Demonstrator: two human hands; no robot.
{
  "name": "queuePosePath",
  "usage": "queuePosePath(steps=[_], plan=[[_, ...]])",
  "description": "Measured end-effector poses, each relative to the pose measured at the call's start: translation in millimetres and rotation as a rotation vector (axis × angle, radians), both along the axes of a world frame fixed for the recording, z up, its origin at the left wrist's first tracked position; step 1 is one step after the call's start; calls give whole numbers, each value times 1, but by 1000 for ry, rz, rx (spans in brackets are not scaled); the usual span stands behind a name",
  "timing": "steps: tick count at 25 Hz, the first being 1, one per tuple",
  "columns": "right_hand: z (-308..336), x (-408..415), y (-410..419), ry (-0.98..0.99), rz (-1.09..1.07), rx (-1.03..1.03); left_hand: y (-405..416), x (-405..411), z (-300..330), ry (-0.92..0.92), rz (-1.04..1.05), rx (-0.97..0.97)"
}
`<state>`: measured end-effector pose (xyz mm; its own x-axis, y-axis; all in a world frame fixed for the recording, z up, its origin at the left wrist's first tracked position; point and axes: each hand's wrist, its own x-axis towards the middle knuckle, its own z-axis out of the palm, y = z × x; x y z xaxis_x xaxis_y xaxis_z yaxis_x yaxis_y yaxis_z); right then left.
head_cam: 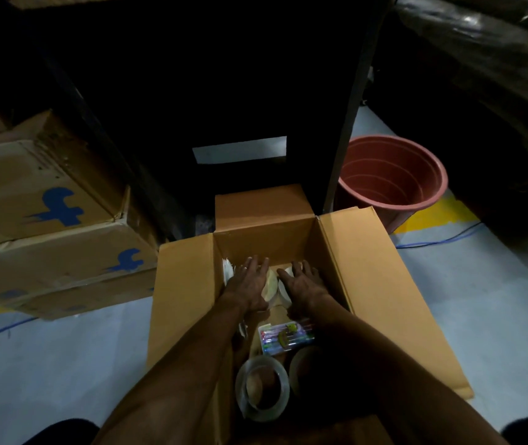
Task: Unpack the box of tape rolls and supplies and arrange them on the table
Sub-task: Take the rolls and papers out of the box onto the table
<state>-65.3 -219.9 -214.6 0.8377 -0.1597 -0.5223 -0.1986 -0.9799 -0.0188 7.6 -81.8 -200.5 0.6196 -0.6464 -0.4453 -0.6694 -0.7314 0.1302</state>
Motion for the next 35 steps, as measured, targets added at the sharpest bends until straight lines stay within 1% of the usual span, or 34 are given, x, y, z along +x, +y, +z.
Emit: queuePosePath(steps=[4,9,15,19,22,26,29,33,35], plan=[[3,1,-4,30,55,-54,-3,4,-3,-27,-38,76],[4,-5,2,27,30,-76,-3,1,-3,-83,-79,137],[4,-13,5,24,42,-103,-5,-8,-7,-107,14,49],[10,-25,8,23,101,-117,-6,-17,-8,-111,17,26],[26,-33,8,-6,129,-130,-6,-21,4,-158,-6,-9],[70,-32,6,-55,133,-110,-5,-13,48,-173,12,-77],[124,-38,5,-68,123,-92,-2,-12,104,-137,30,-76],[219,-55,5,-63,103,-26,8,-31,199,-98,31,-60],[269,-71,9,-70,76,36,17,-49,257,-37,95,-88]])
